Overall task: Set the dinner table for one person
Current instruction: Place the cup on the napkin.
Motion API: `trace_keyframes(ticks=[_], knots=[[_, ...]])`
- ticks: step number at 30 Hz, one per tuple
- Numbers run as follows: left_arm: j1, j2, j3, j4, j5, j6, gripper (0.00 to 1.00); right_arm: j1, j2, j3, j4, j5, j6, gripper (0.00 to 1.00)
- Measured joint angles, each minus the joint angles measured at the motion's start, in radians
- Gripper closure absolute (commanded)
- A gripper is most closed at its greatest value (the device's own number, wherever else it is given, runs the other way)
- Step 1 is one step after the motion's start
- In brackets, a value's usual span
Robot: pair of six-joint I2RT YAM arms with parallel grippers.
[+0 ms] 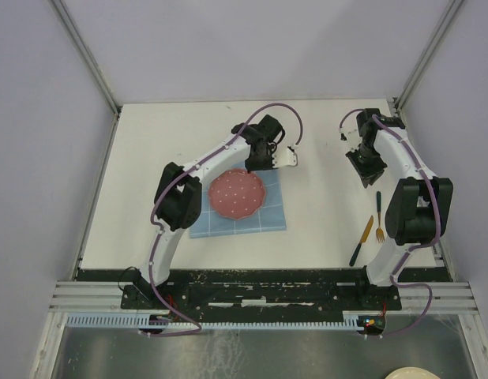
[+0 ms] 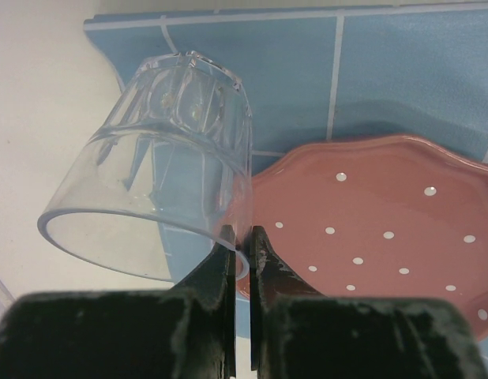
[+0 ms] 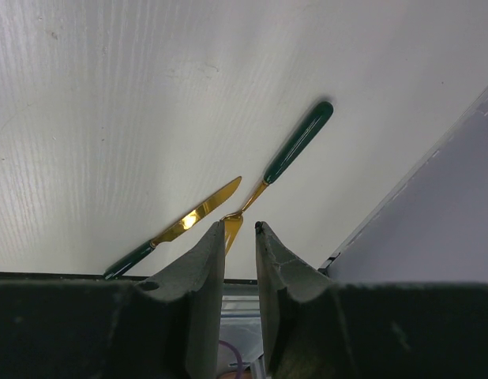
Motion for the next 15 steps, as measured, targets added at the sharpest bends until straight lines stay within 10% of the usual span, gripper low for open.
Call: trace_keyframes(ticks=[15], knots=[[-0.013, 0.023, 0.017, -0.005, -0.043, 0.004, 0.90, -0.007, -0.002, -0.007, 0.003, -0.014, 0.000, 0.70]])
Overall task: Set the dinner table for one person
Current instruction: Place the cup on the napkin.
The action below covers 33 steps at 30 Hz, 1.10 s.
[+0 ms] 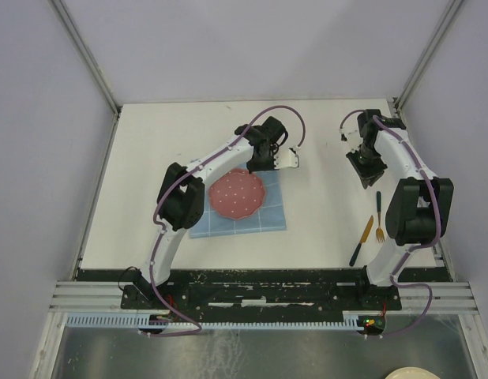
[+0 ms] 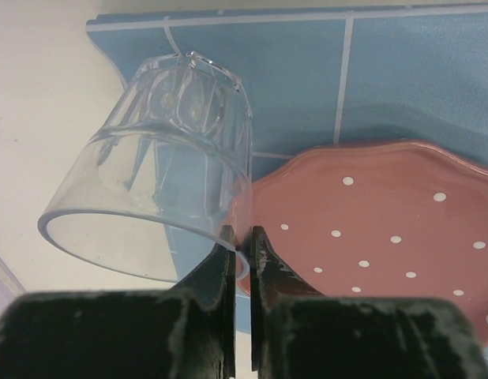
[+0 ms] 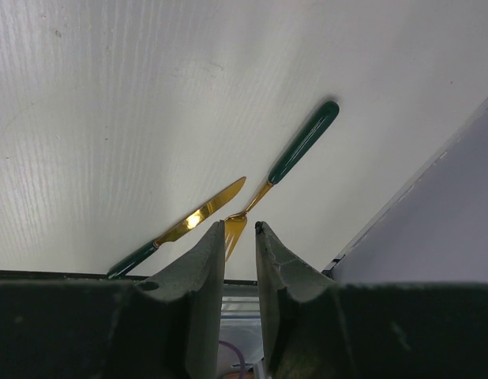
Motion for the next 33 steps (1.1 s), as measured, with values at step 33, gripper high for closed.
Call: trace_keyframes(ticks=[33], knots=[[-0.005, 0.003, 0.012, 0.180, -0.105, -0.093, 0.55, -0.005, -0.026, -0.029, 0.003, -0.025, 0.007, 0.69]])
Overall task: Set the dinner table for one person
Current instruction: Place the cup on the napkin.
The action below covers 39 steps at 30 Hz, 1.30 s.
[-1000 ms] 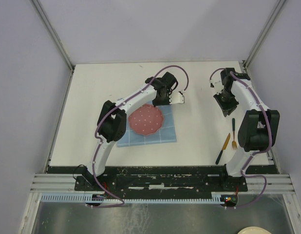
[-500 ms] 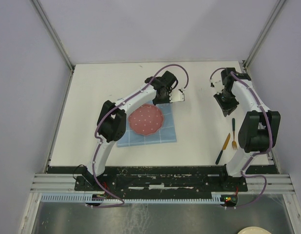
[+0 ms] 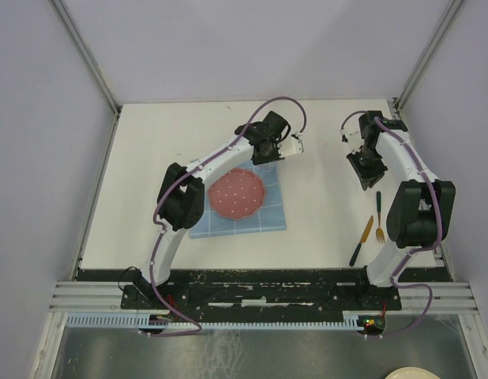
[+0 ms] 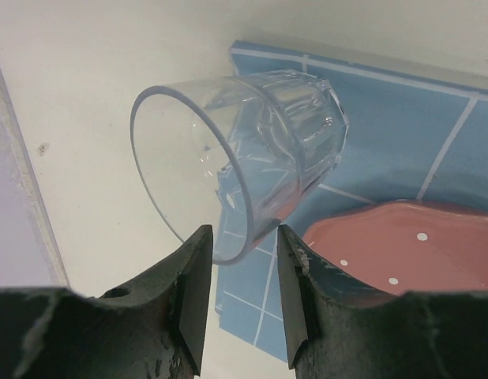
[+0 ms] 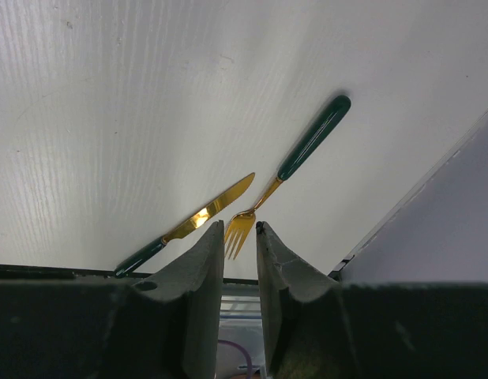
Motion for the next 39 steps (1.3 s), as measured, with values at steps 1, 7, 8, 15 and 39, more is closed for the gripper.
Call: trace_keyframes(ticks=[1, 7, 8, 15, 39], knots=[[0.000, -0.001, 0.000, 0.007, -0.002, -0.003, 0.55, 0.000, 0.000, 0.000, 0.000, -0.001, 0.000, 0.69], [0.000, -0.026, -0.032, 0.035, -0.002, -0.029, 0.55, -0.001, 0.000, 0.000, -0.002, -0.008, 0.003, 0.69], [0.000, -0.033, -0.040, 0.035, -0.001, -0.030, 0.55, -0.001, 0.000, 0.000, -0.002, -0.010, 0.004, 0.69], [0.000, -0.076, -0.081, 0.037, -0.001, -0.048, 0.55, -0.001, 0.000, 0.002, -0.003, -0.024, 0.008, 0.69], [0.001, -0.201, -0.133, 0.124, -0.087, -0.104, 0.55, -0.001, 0.000, 0.017, -0.024, -0.028, 0.011, 0.69]])
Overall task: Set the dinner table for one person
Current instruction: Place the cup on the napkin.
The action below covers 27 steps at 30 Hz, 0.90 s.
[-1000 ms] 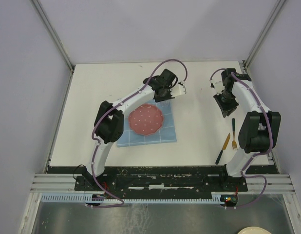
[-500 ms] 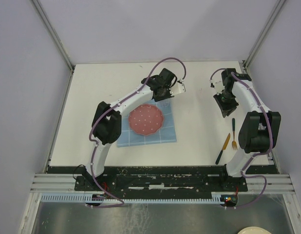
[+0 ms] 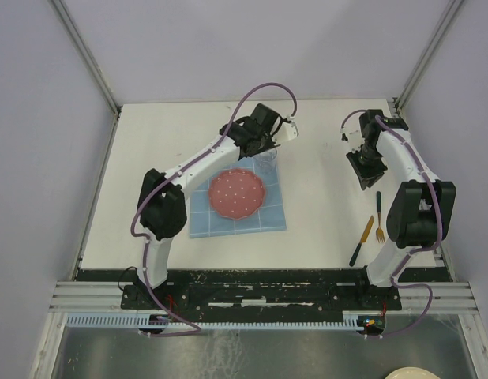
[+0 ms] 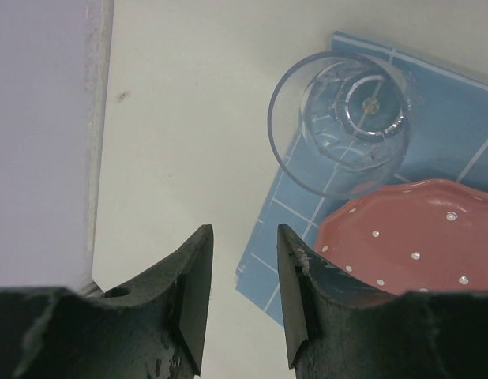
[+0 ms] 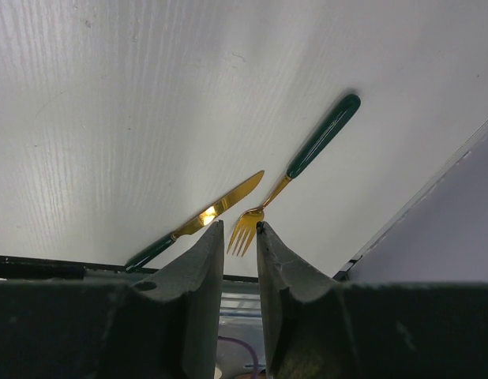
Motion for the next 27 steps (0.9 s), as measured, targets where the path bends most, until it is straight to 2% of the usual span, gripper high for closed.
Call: trace_keyframes(ticks=[7, 12, 19, 27], knots=[[0.013, -0.007, -0.058, 0.043, -0.068, -0.045, 0.44, 0.000, 0.000, 0.014, -0.002, -0.004, 0.007, 0.68], [0.066, 0.010, -0.029, 0.057, -0.074, -0.165, 0.43, 0.000, 0.000, 0.015, -0.003, -0.004, 0.008, 0.68], [0.193, 0.124, 0.145, 0.032, -0.067, -0.354, 0.43, 0.000, 0.008, 0.021, -0.010, -0.003, 0.008, 0.68], [0.249, 0.127, 0.141, -0.032, 0.034, -0.504, 0.41, 0.000, 0.008, 0.021, -0.013, -0.003, 0.008, 0.68]])
